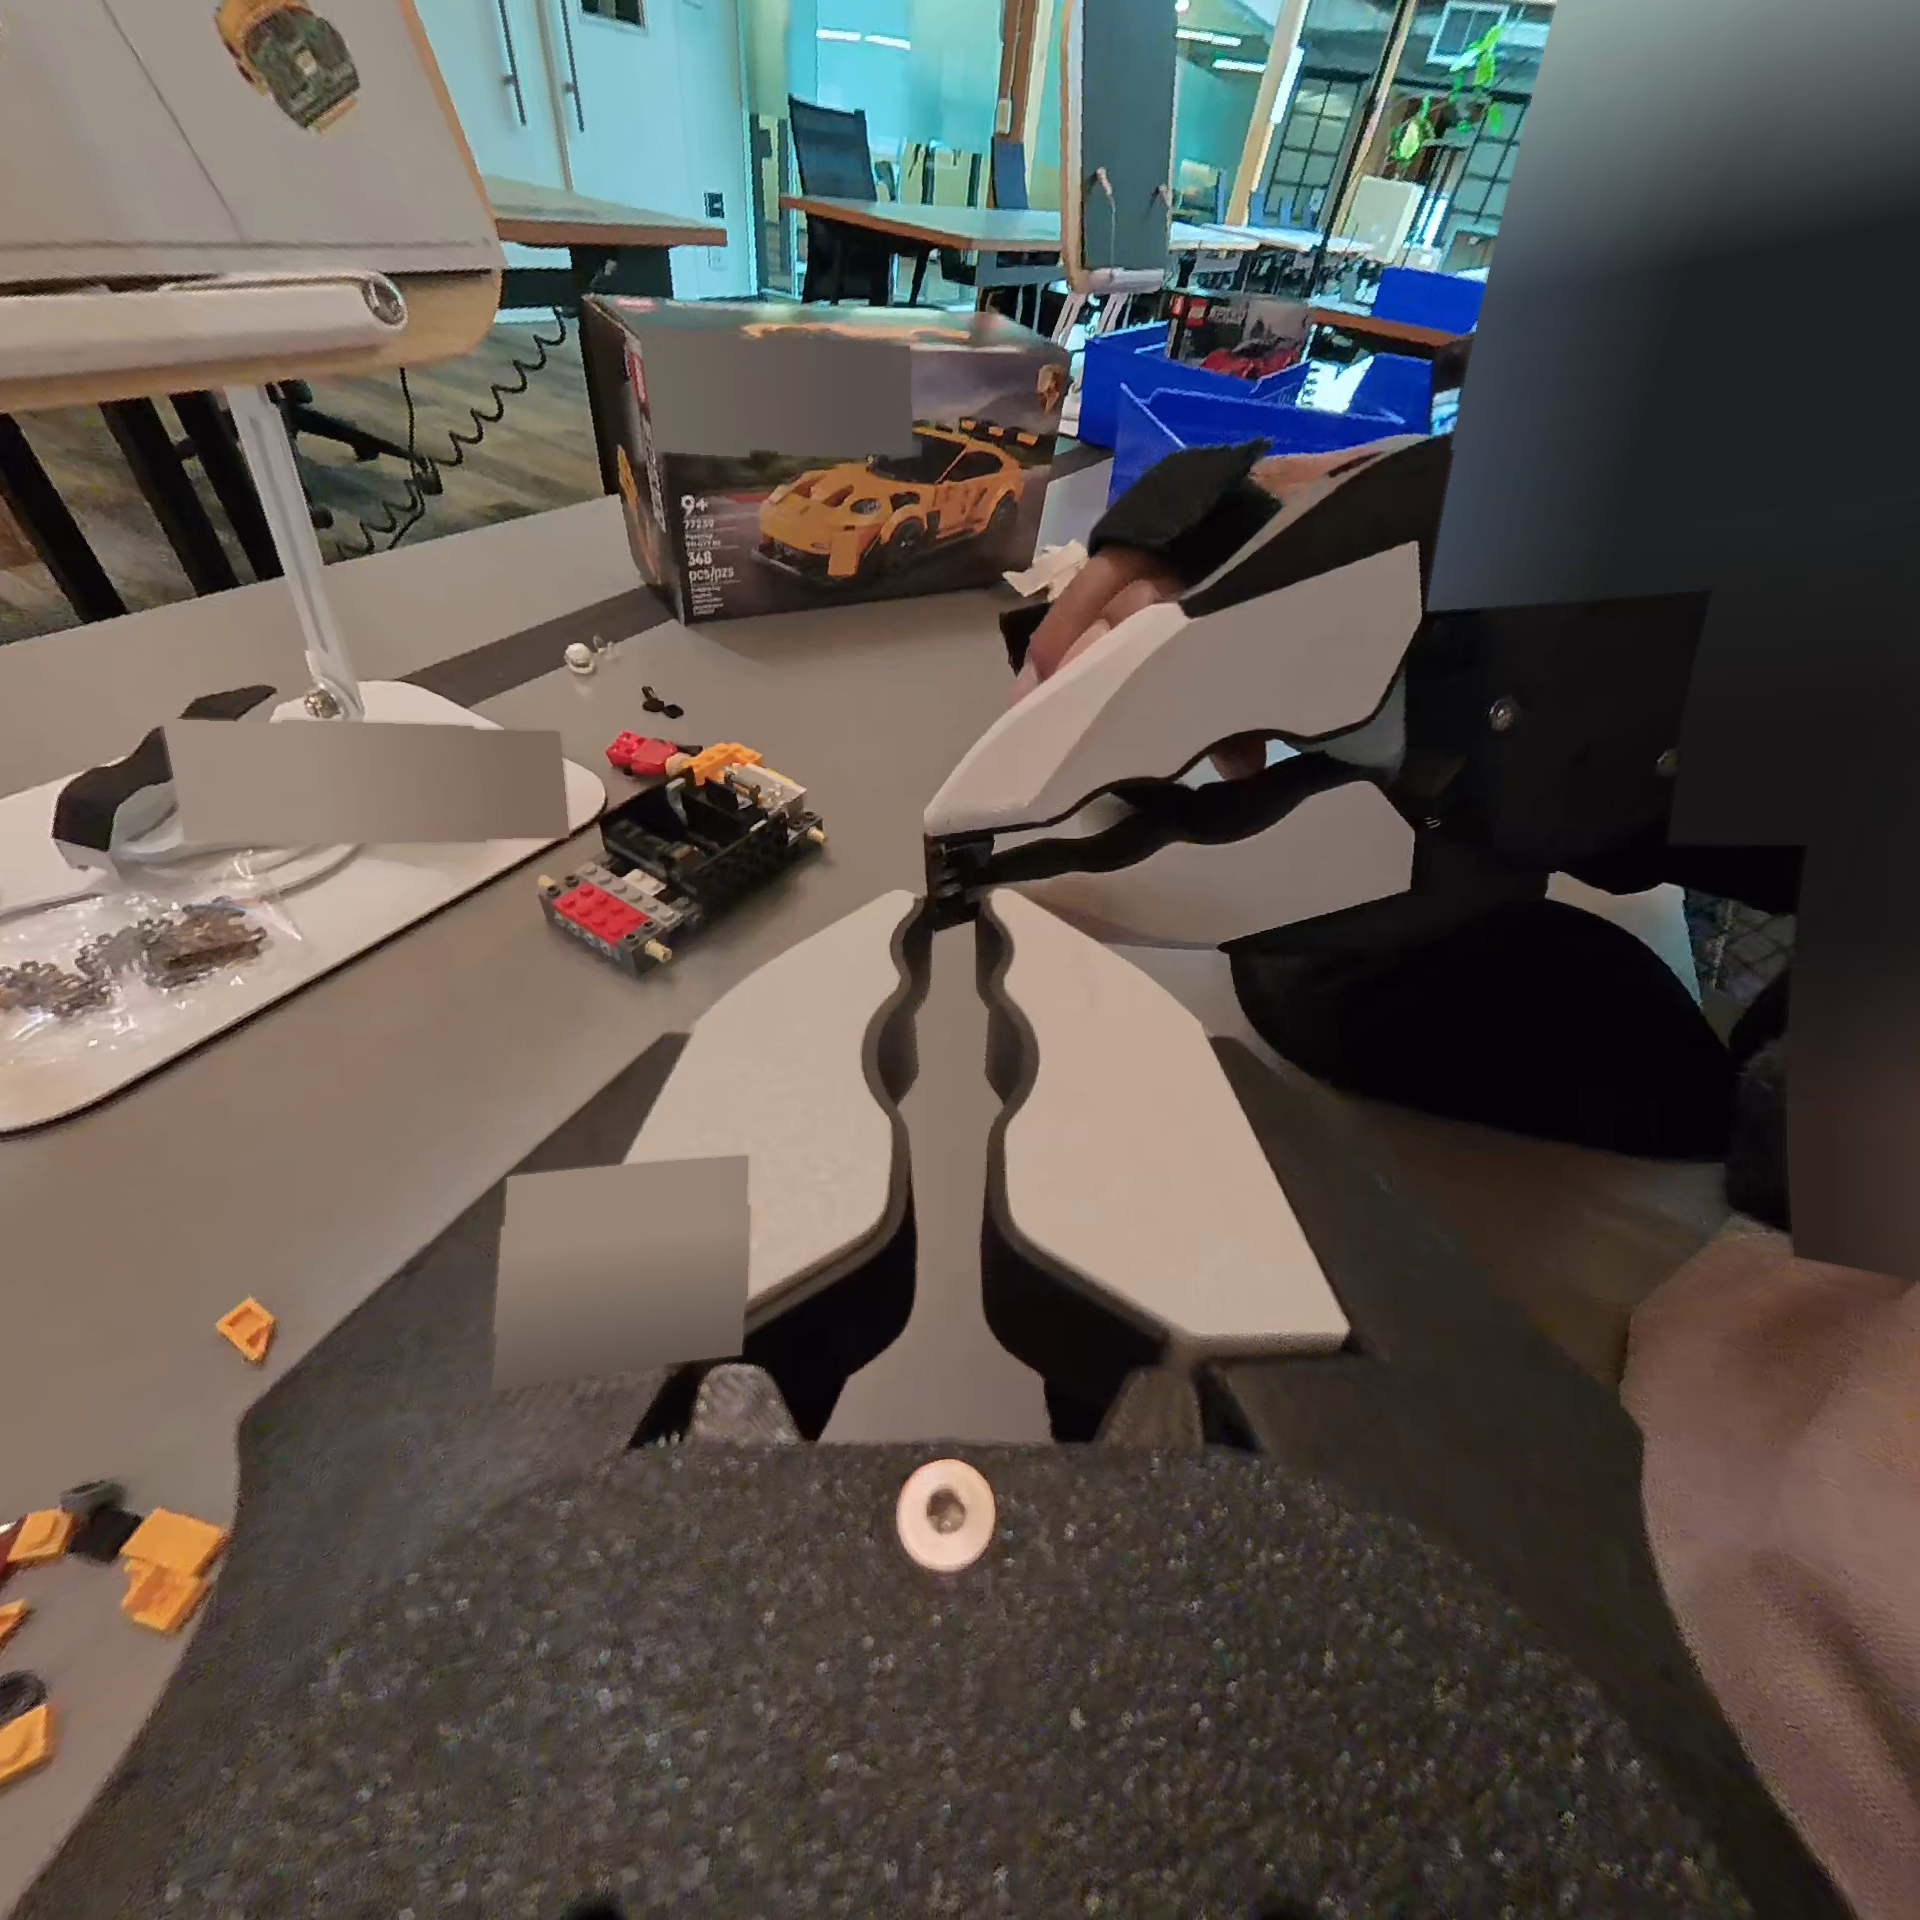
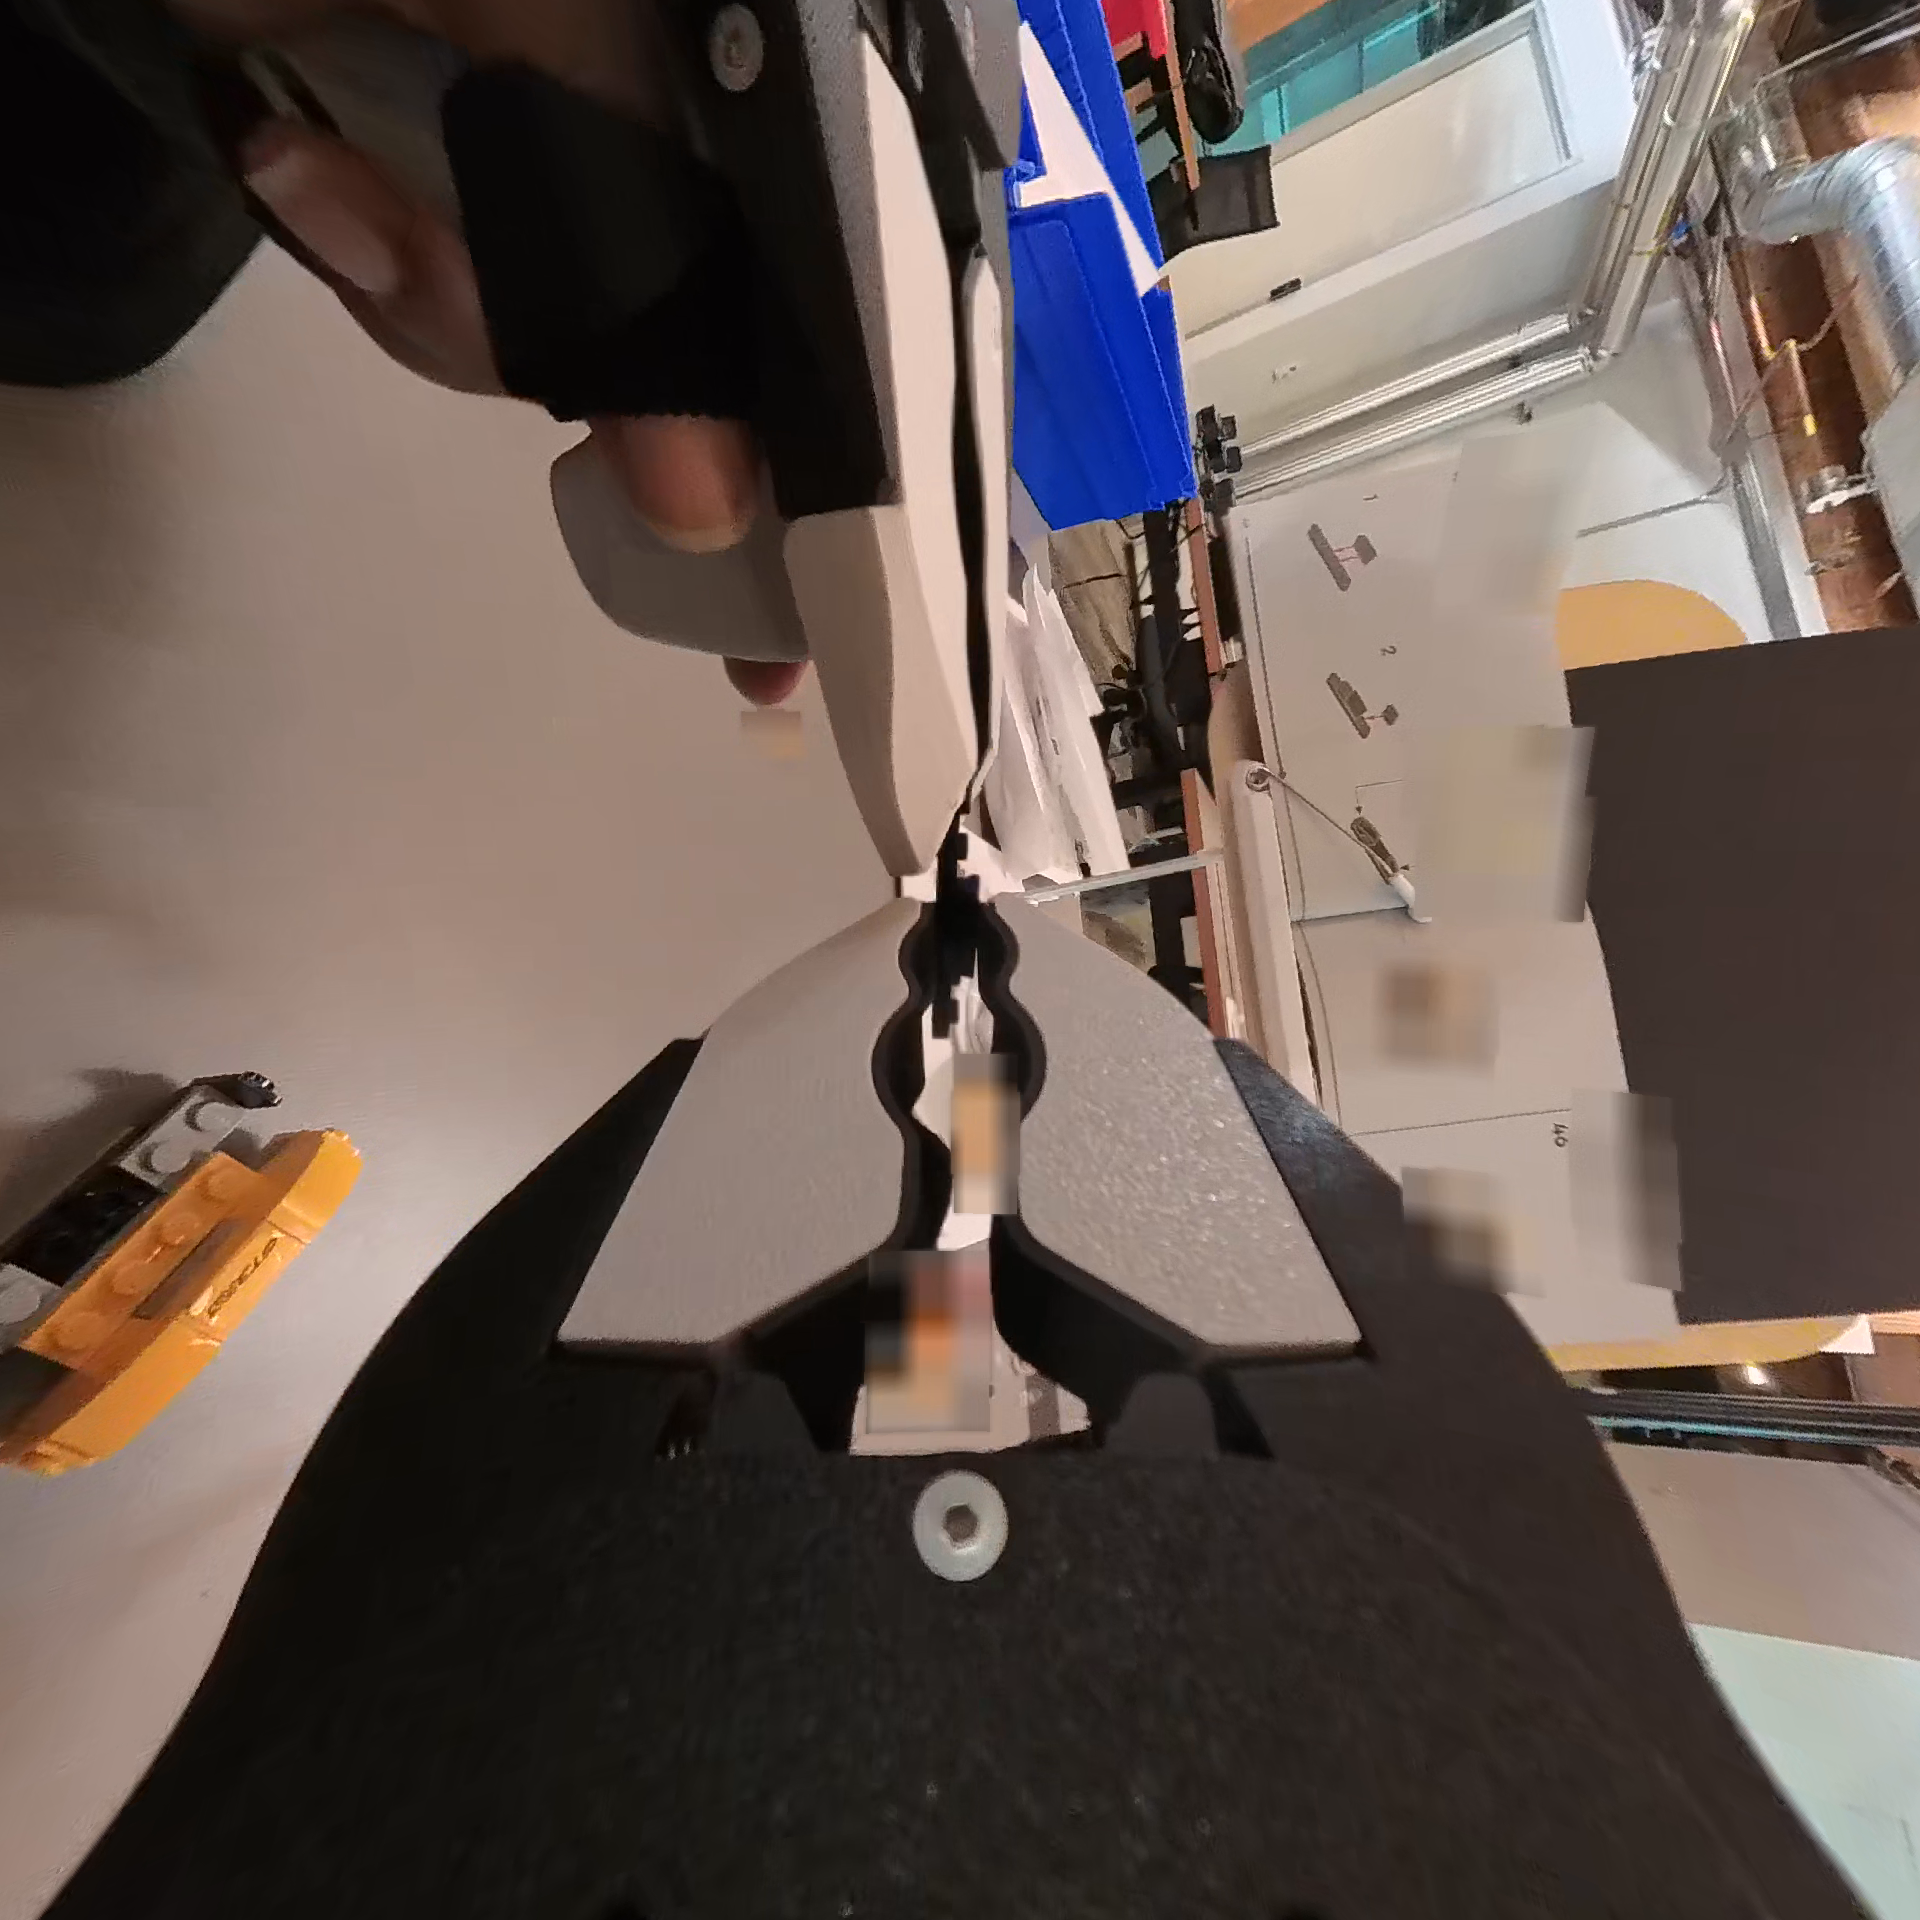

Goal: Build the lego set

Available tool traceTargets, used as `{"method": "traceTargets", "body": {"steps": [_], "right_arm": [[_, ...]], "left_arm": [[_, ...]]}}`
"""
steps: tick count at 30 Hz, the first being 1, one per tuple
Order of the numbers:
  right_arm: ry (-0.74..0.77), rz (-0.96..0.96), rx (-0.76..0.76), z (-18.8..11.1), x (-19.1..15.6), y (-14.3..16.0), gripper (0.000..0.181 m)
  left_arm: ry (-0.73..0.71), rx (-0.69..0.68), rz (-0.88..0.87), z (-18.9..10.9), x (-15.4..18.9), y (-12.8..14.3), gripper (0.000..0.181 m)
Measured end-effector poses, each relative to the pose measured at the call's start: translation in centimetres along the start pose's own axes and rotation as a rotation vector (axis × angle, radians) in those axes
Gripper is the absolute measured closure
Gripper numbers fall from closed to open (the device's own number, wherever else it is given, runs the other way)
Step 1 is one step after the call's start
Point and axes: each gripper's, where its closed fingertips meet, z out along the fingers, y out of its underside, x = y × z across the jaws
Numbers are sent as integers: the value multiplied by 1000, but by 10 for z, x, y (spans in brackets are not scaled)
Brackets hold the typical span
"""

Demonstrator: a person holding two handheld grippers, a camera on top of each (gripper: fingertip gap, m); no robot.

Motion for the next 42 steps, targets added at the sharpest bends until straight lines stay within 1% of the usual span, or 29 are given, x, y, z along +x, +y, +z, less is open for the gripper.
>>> {"method": "traceTargets", "body": {"steps": [6, 14, 18, 20, 29, 33, 36, 37, 39, 42], "right_arm": [[-49, 70, 25, -3, -3, -1, 174], [-251, 188, 70, -14, -13, -1, 172], [-367, 221, 80, -21, -20, -1, 173], [-417, 252, 80, -24, -22, -2, 173], [-591, 337, 64, -29, -25, -2, 171], [-624, 394, 73, -30, -24, -1, 172], [-613, 473, 102, -35, -13, 0, 172], [-604, 497, 100, -36, -9, 3, 172], [-600, 499, 48, -38, -9, 19, 173], [-688, 512, -84, -41, -32, 54, 177]], "left_arm": [[-10, -8, 97, 0, 2, 2, 174], [-30, -32, 338, 3, 11, 8, 174], [1, -49, 370, 5, 16, 13, 174], [17, -51, 366, 5, 17, 14, 174], [137, -25, 183, 7, 23, 18, 174], [163, -14, 134, 6, 22, 18, 174], [135, -21, 120, 6, 14, 19, 174], [121, -29, 114, 6, 10, 21, 174], [105, -44, 109, 6, 4, 24, 174], [119, -117, 102, 10, 2, 38, 174]]}}
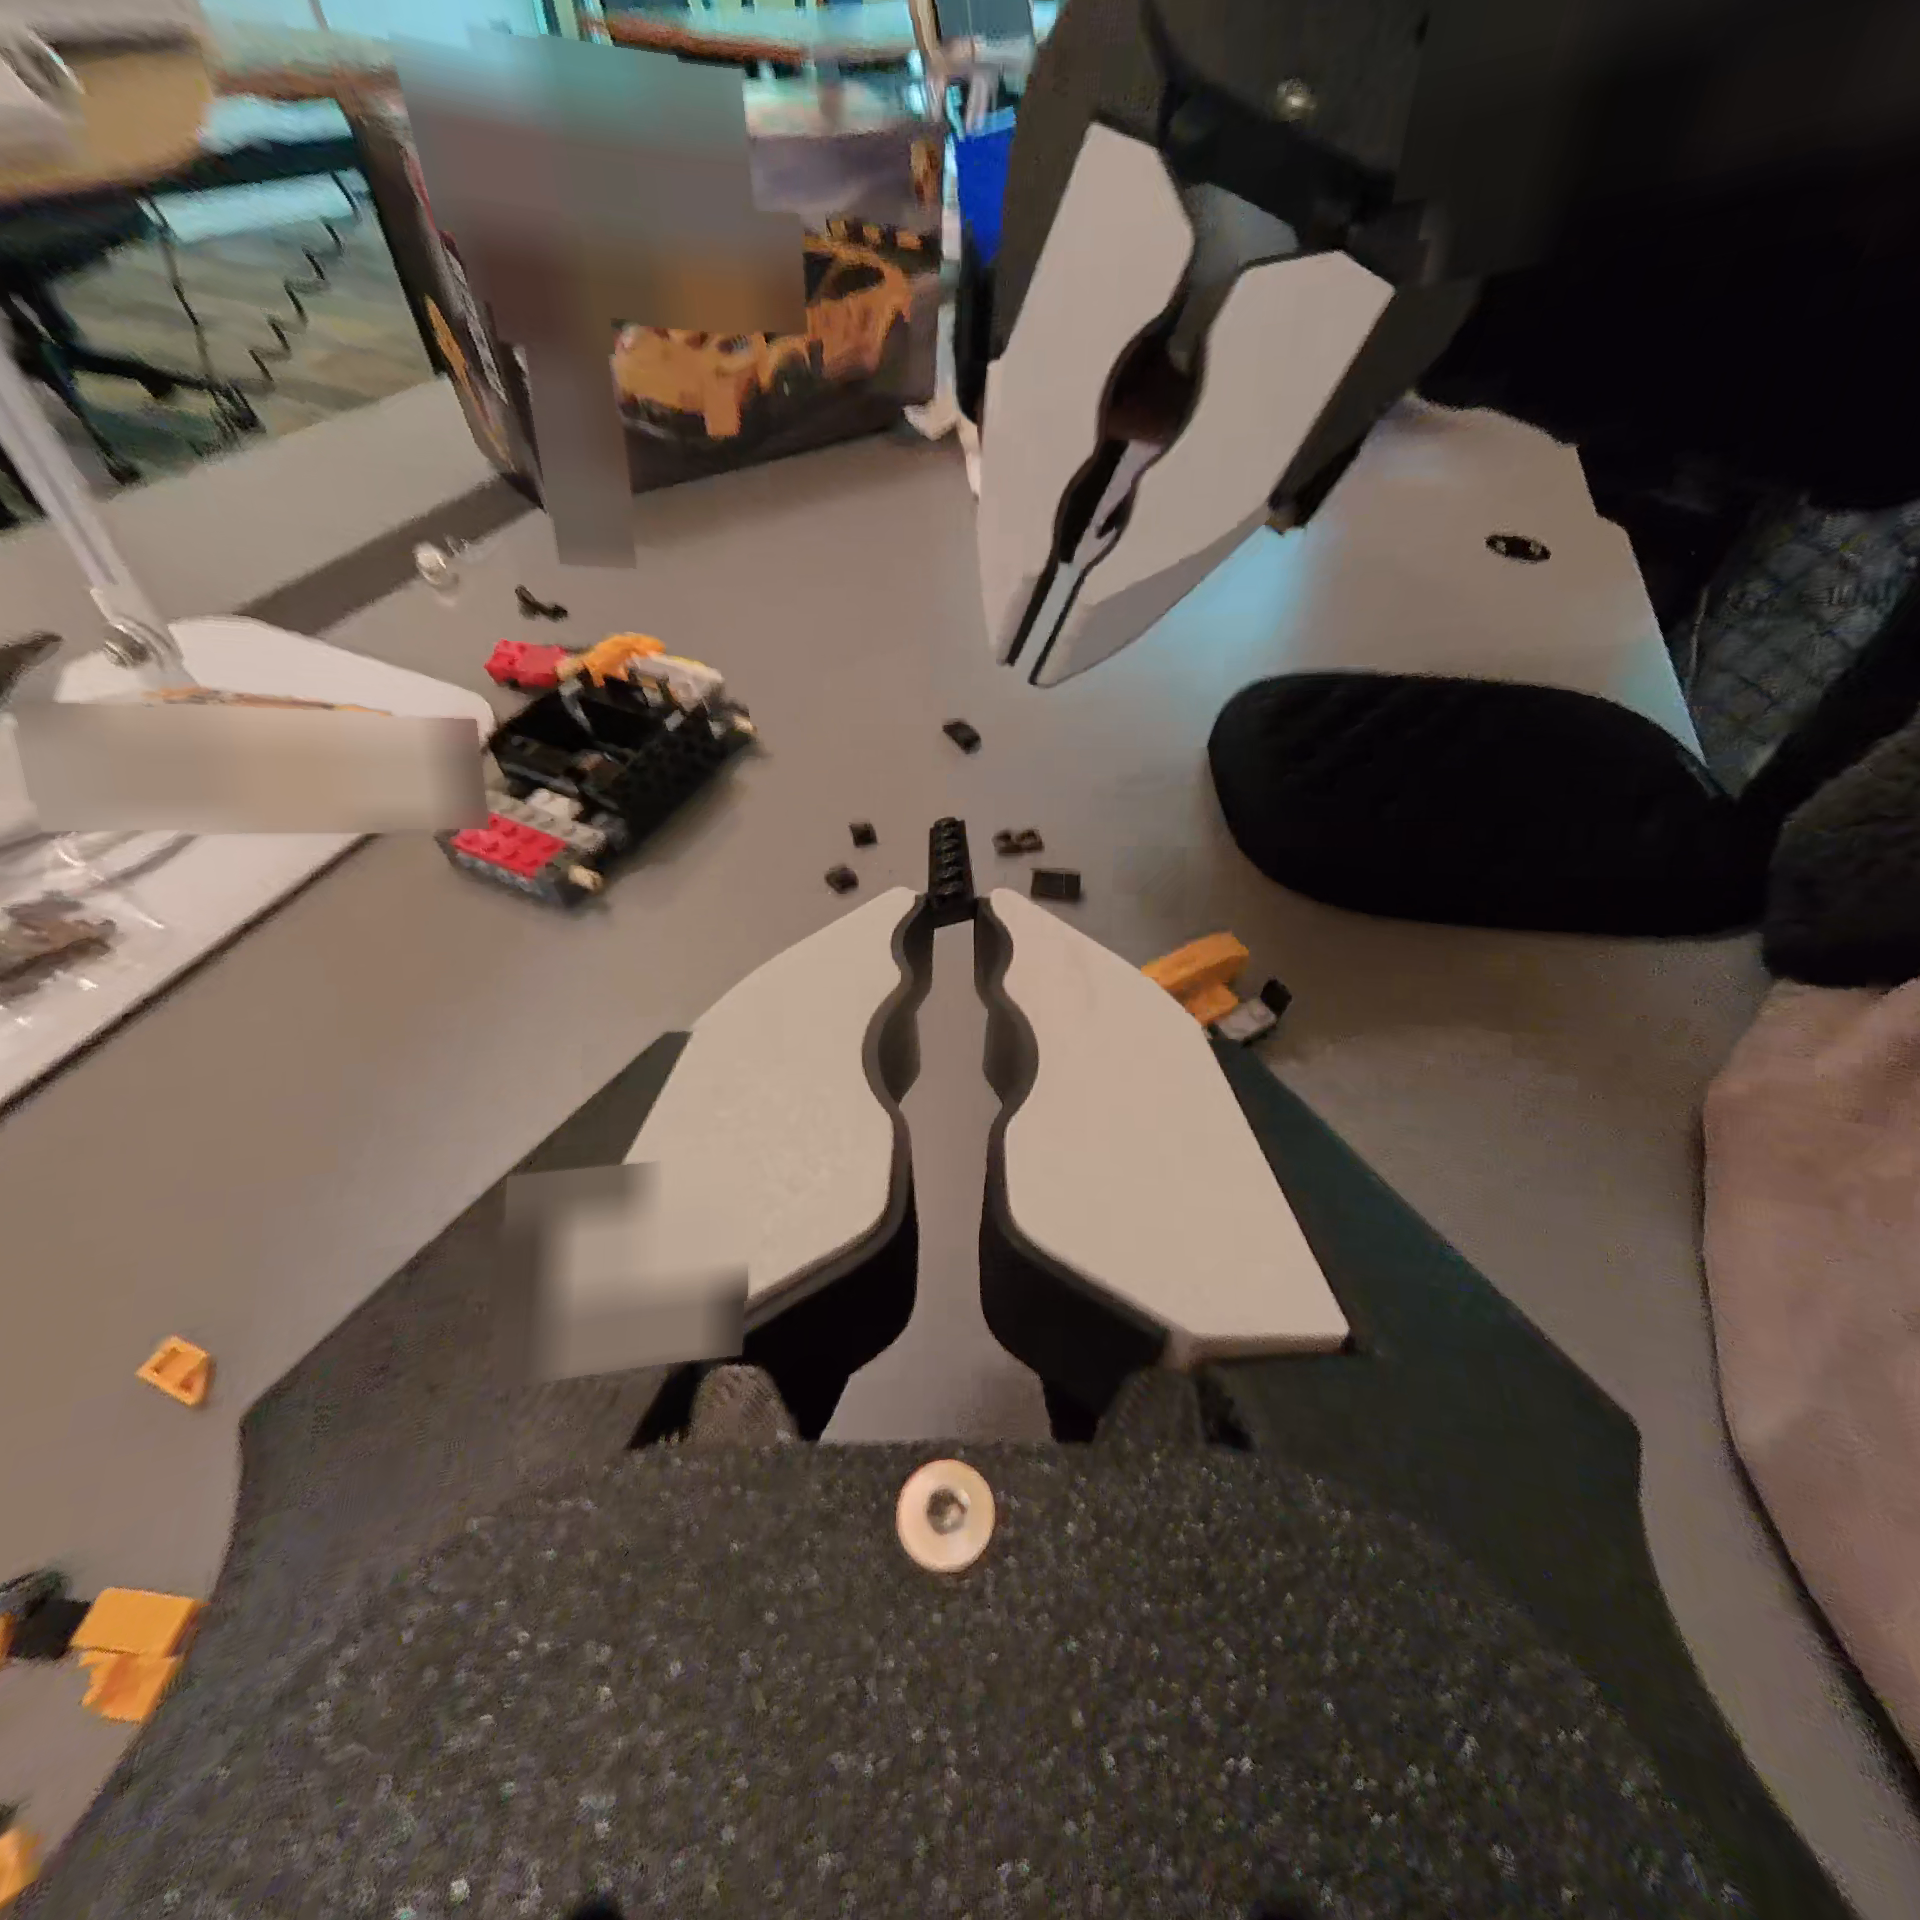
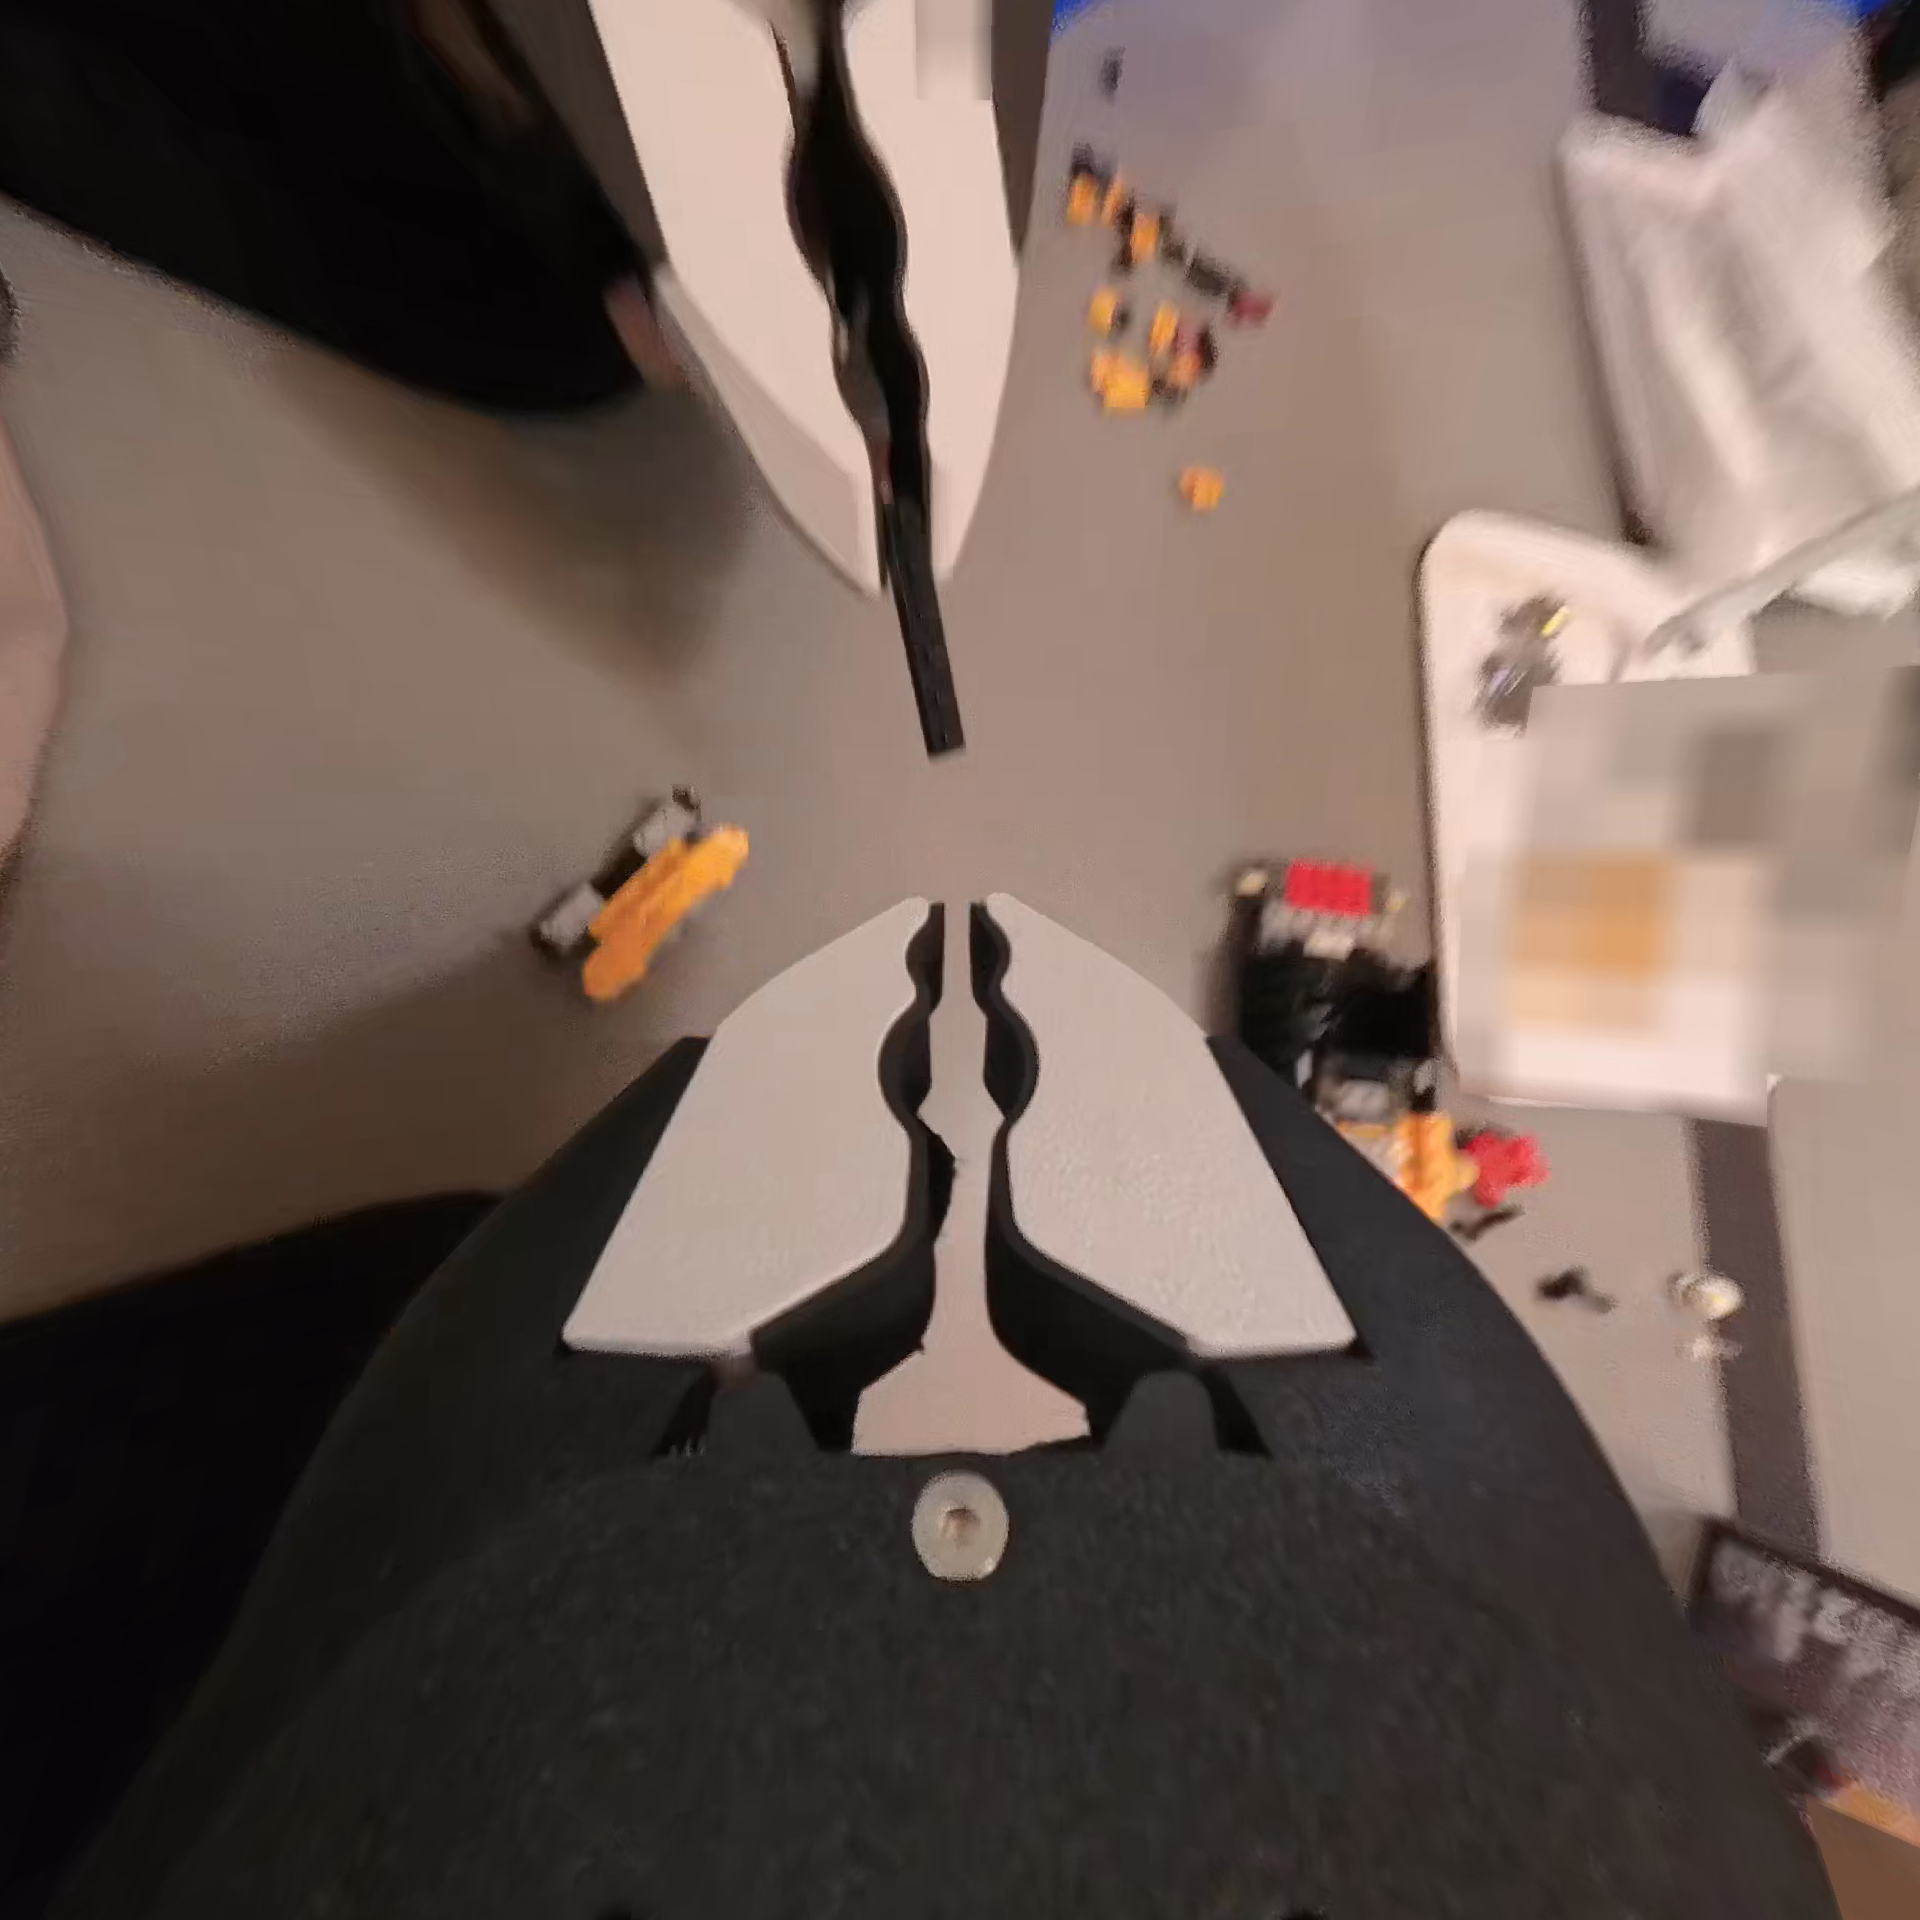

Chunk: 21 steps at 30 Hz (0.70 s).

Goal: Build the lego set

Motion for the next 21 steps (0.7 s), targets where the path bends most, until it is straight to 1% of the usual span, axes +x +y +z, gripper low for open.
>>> {"method": "traceTargets", "body": {"steps": [3, 6, 10, 14, 17, 21], "right_arm": [[-83, 25, -116, 14, -13, 39, 177], [-115, 22, -174, 21, -23, 60, 177], [-132, 104, -221, 27, -31, 70, 176], [-133, 298, -248, 33, -34, 74, 175], [-141, 409, -242, 36, -35, 74, 169], [-131, 482, -266, 41, -36, 80, 166]], "left_arm": [[33, -124, -3, 10, 4, 24, 174], [63, -216, 0, 16, 8, 42, 174], [79, -279, 16, 21, 11, 52, 174], [91, -368, 54, 27, 14, 66, 173], [77, -423, 104, 29, 14, 76, 173], [61, -436, 136, 30, 13, 78, 172]]}}
